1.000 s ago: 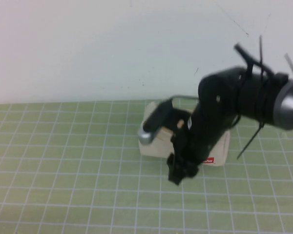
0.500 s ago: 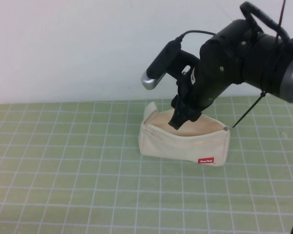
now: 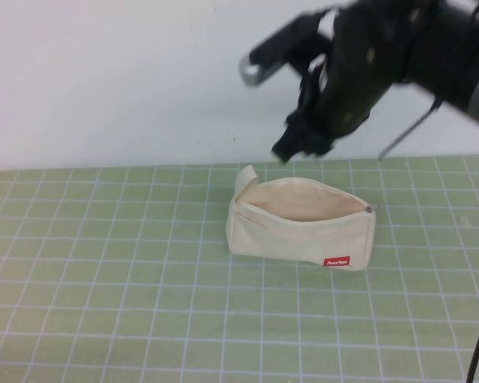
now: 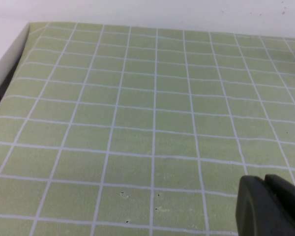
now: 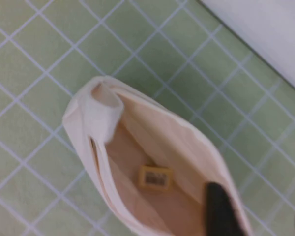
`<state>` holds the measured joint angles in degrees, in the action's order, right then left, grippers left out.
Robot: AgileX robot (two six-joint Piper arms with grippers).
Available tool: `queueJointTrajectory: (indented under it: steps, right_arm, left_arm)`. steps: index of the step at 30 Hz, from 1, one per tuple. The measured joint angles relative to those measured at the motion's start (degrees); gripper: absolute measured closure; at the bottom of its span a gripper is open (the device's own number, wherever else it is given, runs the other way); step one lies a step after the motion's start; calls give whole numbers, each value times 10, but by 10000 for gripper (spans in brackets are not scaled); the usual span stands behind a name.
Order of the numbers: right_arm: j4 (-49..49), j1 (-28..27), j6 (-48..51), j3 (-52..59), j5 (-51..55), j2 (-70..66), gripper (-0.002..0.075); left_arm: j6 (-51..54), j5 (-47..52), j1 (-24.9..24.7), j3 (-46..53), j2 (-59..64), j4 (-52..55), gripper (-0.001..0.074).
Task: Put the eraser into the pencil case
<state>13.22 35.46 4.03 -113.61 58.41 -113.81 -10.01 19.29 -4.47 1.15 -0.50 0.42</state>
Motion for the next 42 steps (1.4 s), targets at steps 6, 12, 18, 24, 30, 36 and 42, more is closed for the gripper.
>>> queueJointTrajectory:
  steps: [6, 12, 18, 24, 30, 36, 42]
  right_arm:
    - [27, 14, 71, -72, 89, 45, 693]
    - [107, 95, 120, -39, 99, 160, 723]
    - [95, 201, 133, 99, 91, 298, 726]
    - [57, 251, 113, 323, 2, 467, 726]
    - [21, 251, 36, 498, -81, 631, 727]
    - [-6, 251, 22, 604, -76, 709, 727]
    - [21, 253, 54, 692, -52, 739, 727]
  left_arm:
    - [0, 0, 0, 0, 0, 0, 736]
    - [0, 0, 0, 0, 0, 0, 736]
    - [0, 0, 0, 0, 0, 0, 736]
    - [0, 0, 0, 0, 0, 0, 736]
    - [0, 0, 0, 0, 0, 0, 736]
    - [0, 0, 0, 0, 0, 0, 736]
    - [0, 0, 0, 0, 0, 0, 736]
